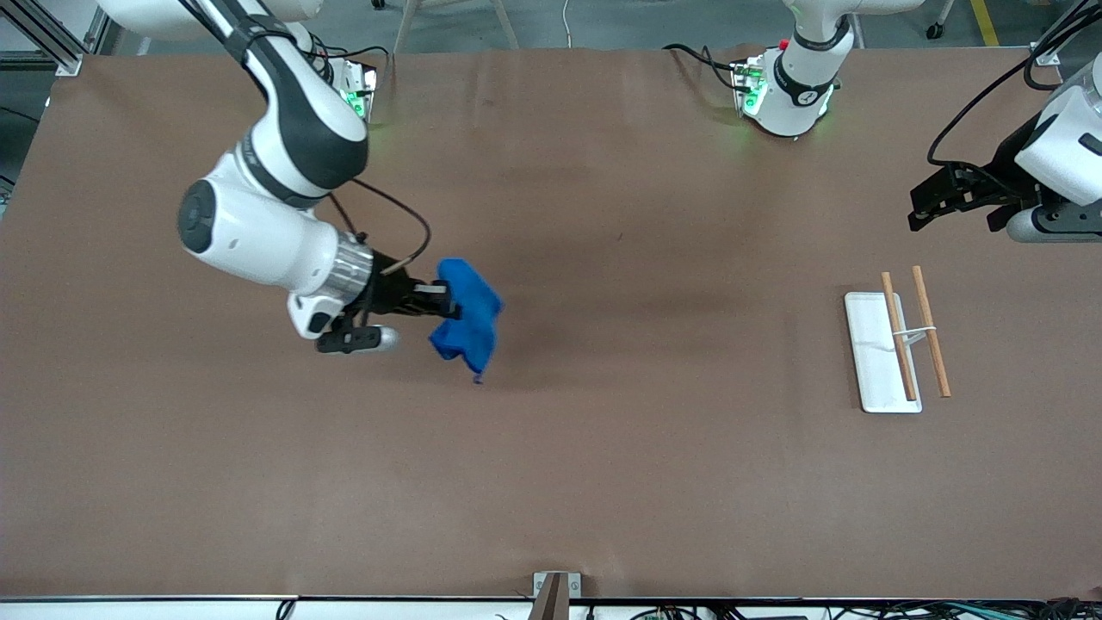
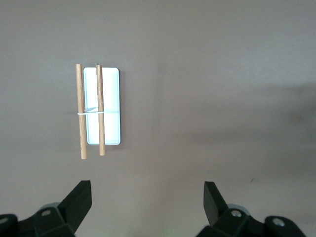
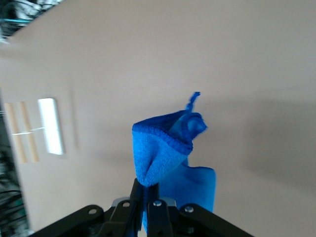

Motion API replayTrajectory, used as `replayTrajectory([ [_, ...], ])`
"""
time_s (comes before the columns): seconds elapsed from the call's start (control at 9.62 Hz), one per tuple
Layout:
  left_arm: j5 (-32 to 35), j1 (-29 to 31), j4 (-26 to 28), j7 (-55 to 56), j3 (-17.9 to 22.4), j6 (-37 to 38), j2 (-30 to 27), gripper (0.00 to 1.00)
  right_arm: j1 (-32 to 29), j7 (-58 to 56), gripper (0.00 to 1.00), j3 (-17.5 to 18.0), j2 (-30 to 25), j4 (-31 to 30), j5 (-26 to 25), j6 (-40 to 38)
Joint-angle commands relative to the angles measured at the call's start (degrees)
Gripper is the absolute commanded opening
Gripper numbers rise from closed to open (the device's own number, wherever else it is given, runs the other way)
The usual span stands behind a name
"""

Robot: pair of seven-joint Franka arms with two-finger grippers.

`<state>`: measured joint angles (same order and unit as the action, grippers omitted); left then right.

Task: Right arm passes towel to left arm to hang
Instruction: 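Lift the towel with the right gripper while the left gripper approaches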

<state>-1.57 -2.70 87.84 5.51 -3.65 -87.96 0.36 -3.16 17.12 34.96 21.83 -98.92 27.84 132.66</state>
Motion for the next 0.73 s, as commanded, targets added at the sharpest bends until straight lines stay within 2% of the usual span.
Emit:
replayTrajectory([
  [0.0,-2.5,0.1,2.6,-0.6,-1.2,0.3,0.9,1.00,-1.0,-0.6,0.01,8.8,6.3,0.8,5.8,8.4],
  [0.1,-4.3,0.0,3.6,-0.3,-1.4,0.3,1.0,1.00,-0.4,-0.6,0.01,12.5,9.4,3.4,9.6,10.6],
  [0.31,-10.2,0.1,7.3,-1.8,-1.5,-0.4,1.2,1.00,0.3,-0.6,0.01,17.5,11.1,5.5,15.5,11.8],
  [0.52,-14.7,0.2,12.0,-8.2,-2.1,-6.3,1.2,1.00,0.1,-0.7,0.01,20.8,12.2,7.1,23.3,11.8],
  [0.62,-16.3,0.5,14.0,-9.5,-2.1,-6.4,0.9,1.00,0.9,-1.3,0.01,21.0,12.2,8.5,28.5,11.8],
])
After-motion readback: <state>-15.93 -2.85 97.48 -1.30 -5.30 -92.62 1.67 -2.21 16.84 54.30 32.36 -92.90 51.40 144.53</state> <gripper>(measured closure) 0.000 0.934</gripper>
